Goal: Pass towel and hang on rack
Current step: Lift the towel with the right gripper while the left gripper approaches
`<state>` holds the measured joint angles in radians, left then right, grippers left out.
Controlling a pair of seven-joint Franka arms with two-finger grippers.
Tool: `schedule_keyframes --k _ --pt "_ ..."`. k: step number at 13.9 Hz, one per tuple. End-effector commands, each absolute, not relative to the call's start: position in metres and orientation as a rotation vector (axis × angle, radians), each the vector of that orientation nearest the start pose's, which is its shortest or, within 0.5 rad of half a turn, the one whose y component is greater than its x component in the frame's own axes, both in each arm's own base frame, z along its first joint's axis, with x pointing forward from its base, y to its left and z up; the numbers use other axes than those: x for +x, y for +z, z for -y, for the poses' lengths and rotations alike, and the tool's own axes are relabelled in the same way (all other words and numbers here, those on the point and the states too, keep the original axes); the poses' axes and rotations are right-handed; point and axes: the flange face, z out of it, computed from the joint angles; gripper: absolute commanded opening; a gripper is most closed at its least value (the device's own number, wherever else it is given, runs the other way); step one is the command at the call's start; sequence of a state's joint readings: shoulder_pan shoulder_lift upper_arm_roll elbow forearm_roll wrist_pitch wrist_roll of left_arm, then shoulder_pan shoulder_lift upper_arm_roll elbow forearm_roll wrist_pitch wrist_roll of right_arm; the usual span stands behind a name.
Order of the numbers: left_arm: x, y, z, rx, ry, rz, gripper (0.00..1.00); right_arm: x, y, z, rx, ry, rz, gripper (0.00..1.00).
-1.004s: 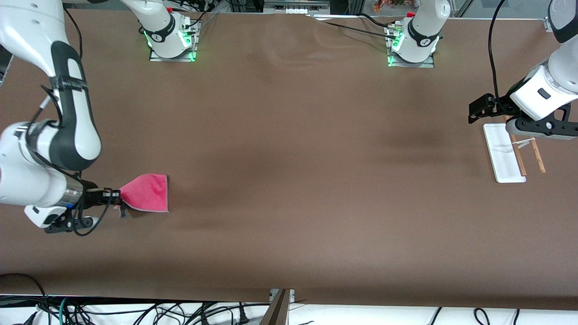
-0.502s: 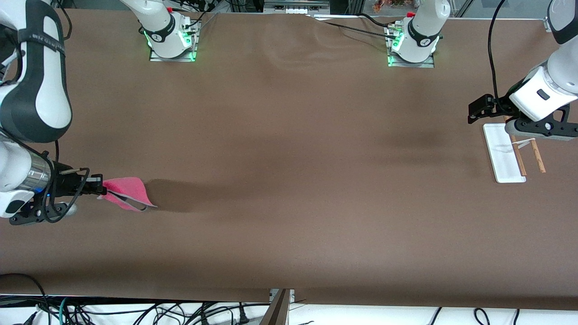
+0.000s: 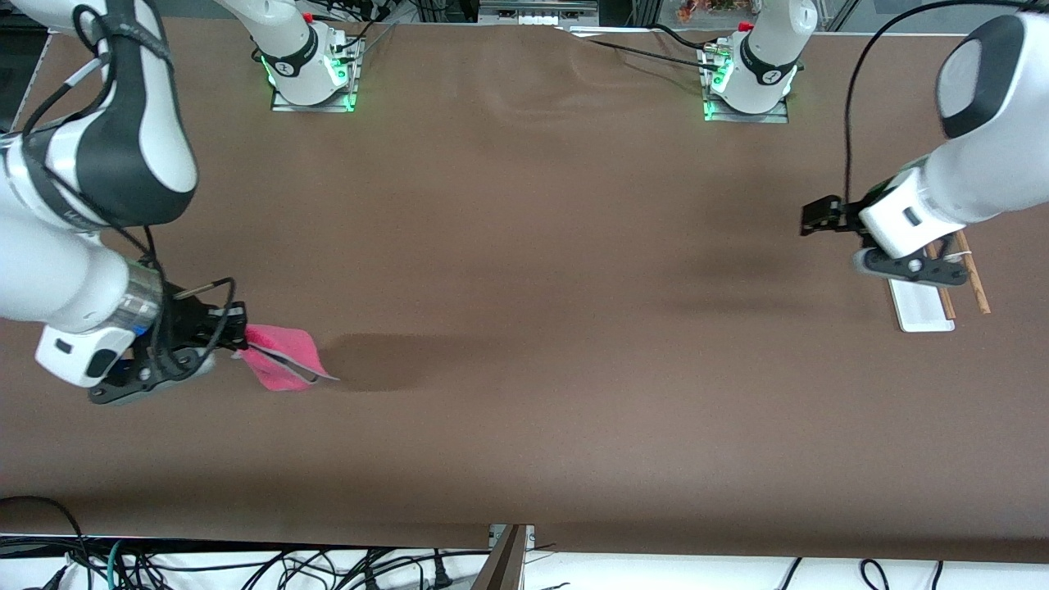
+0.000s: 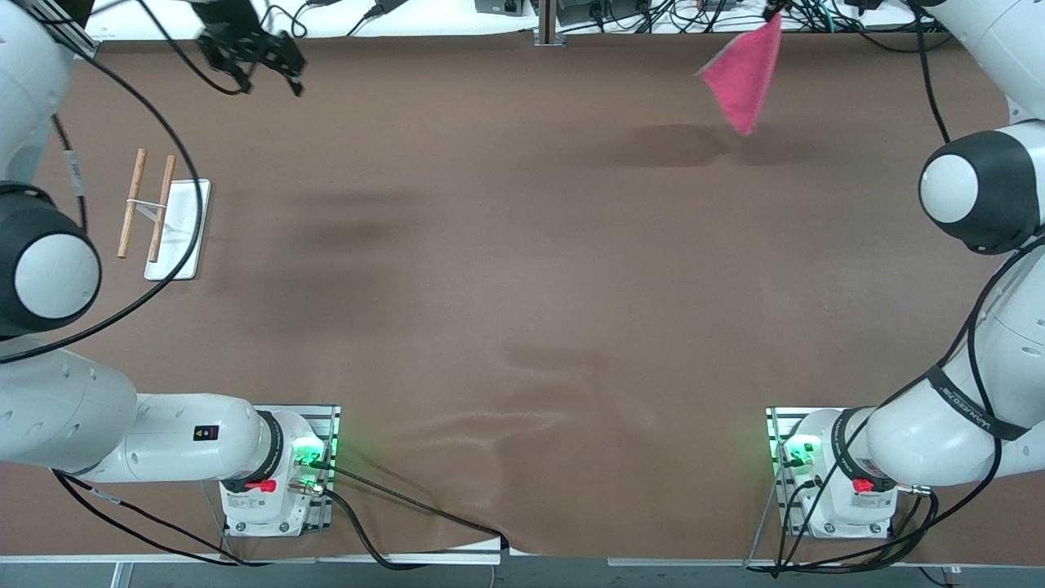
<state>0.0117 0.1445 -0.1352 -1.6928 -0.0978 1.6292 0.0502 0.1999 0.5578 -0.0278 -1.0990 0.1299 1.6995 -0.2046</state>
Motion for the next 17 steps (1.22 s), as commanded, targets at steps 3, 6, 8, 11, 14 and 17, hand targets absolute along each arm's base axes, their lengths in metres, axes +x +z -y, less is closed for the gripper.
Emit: schedule_keyframes --k 3,6,8,11,14,17 --pt "0.597 0.474 0.131 -3.348 0.336 -0.368 1.00 0.687 0.525 -0.228 -2.965 -0.128 0.487 0.00" --pt "0.611 0.457 0.155 -3.543 0.248 -0.501 1.00 0.675 0.532 -0.273 -2.940 -0.185 0.513 0.00" --pt "0.622 0.445 0.159 -3.632 0.148 -0.645 1.00 0.656 0.534 -0.316 -2.925 -0.190 0.559 0.00" --pt "0.633 0.424 0.171 -3.730 -0.017 -0.897 1.00 0.635 0.538 -0.366 -2.908 -0.225 0.493 0.00" --pt "0.634 0.421 0.185 -3.721 -0.244 -1.200 1.00 0.606 0.544 -0.419 -2.859 -0.279 0.591 0.00" --pt "0.633 0.416 0.194 -3.623 -0.419 -1.513 1.00 0.575 0.547 -0.469 -2.822 -0.326 0.586 0.00"
